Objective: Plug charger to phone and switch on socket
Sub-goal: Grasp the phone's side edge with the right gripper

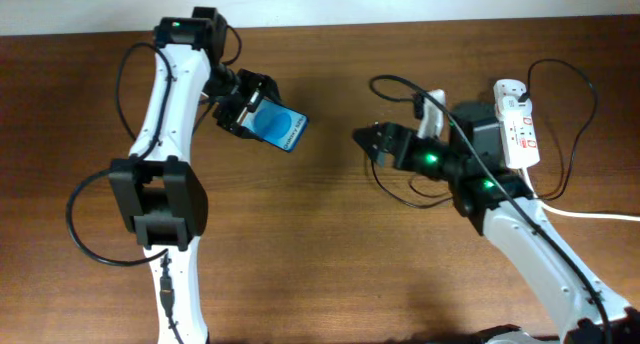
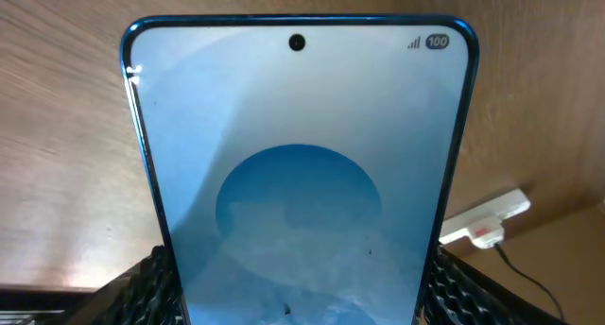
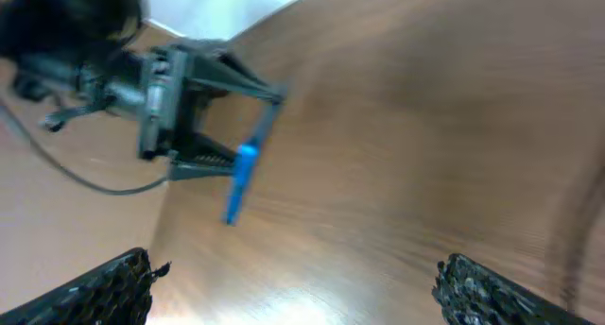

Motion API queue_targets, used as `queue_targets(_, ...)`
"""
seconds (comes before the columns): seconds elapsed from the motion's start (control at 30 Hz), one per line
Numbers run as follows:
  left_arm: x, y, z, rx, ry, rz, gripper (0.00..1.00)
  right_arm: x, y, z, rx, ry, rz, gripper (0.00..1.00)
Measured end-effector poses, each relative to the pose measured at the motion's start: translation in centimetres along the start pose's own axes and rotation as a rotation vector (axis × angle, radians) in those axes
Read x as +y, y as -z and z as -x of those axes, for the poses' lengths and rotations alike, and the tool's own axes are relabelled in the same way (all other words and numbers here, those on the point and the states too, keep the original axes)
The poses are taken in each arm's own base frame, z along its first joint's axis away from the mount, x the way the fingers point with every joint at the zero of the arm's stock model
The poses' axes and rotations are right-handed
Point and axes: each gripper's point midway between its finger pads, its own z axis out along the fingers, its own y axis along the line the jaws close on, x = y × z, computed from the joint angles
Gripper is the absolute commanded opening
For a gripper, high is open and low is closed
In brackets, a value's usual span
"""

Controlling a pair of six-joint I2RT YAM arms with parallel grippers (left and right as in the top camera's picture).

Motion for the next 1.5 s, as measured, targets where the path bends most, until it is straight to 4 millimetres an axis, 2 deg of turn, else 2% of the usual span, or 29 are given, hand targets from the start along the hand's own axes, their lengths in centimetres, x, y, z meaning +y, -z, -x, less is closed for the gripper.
queue_targets(0.07, -0.1, -0.3, -0.4, -0.001, -0.001, 0.009, 0.0, 0.7, -0.5, -0.4, 0.012, 0.011, 0.016, 0.9)
queue_targets(0.2, 0.0, -0.3, -0.3, -0.012, 0.007, 0.016, 0.0, -0.1, -2.6, -1.5, 0.031, -0.021, -0.021, 0.68)
queue_targets(0.33, 0.1, -0.7, -1.0, -0.005, 0.002, 0.035, 0.0, 1.4, -5.0, -2.8, 0.018, -0.014, -0.024, 0.67)
queue_targets(0.47, -0.3, -1.5, -2.4, 0.005, -0.024, 0.052, 0.0, 2.0, -6.1, -3.6, -0.02, -0.053, -0.078, 0.63)
queue_targets(0.67, -0.6, -2.3, -3.7, 0.013, -0.052, 0.067, 0.0, 1.3, -6.2, -3.0, -0.104, -0.168, -0.149, 0.58)
queue_targets(0.77, -0.7, -2.7, -4.4, 0.018, -0.069, 0.075, 0.0, 0.9, -6.4, -2.9, -0.115, -0.2, -0.162, 0.5)
queue_targets(0.93, -1.3, -4.0, -6.6, 0.028, -0.122, 0.096, 0.0, 0.1, -7.0, -3.3, -0.104, -0.232, -0.177, 0.4)
queue_targets(1.03, -1.6, -4.7, -7.8, 0.032, -0.154, 0.103, 0.0, 0.1, -7.1, -3.2, -0.11, -0.234, -0.175, 0.39)
queue_targets(1.37, -1.7, -5.1, -8.5, 0.035, -0.168, 0.108, 0.0, -0.7, -7.4, -3.7, -0.101, -0.241, -0.201, 0.35)
queue_targets(1.5, -1.7, -5.2, -8.7, 0.037, -0.172, 0.11, 0.0, -1.9, -8.3, -4.7, -0.074, -0.253, -0.229, 0.26)
